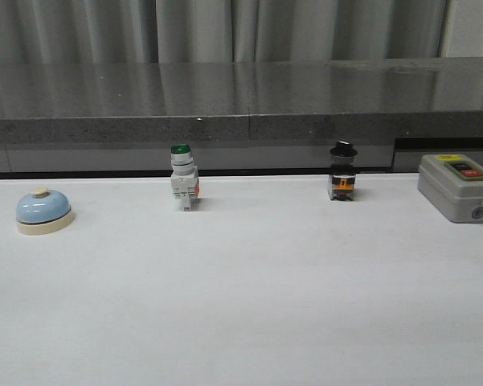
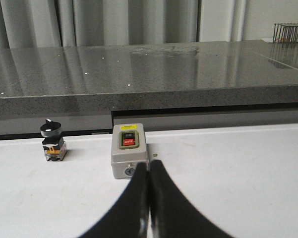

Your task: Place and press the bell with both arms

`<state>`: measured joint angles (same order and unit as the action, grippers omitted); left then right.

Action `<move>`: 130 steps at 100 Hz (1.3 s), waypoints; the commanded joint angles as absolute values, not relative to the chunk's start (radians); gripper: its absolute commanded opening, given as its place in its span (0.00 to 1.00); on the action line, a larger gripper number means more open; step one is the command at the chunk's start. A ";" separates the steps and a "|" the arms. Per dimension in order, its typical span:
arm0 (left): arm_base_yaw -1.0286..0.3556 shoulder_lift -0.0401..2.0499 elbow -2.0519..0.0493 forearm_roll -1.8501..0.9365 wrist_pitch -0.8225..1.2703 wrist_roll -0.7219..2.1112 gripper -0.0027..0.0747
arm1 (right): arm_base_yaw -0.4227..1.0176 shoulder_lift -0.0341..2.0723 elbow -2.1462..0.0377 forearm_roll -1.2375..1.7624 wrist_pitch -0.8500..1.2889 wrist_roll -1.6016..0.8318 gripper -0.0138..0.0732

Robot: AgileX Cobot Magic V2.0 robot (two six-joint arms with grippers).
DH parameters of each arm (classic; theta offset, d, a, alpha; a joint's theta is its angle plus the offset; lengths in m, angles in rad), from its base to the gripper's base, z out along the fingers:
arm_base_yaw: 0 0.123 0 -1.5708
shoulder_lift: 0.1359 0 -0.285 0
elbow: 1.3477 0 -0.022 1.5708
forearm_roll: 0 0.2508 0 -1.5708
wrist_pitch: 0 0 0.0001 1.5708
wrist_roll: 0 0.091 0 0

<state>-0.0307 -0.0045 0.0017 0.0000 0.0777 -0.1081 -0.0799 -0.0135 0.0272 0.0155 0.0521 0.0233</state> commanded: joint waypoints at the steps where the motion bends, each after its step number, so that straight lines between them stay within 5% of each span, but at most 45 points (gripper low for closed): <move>1: -0.028 -0.034 0.043 -0.007 -0.008 -0.116 0.01 | -0.085 -0.024 0.012 0.006 -0.031 0.021 0.09; 130: -0.028 -0.031 0.007 0.103 -0.060 -0.053 0.01 | -0.085 -0.024 0.012 0.006 -0.031 0.021 0.09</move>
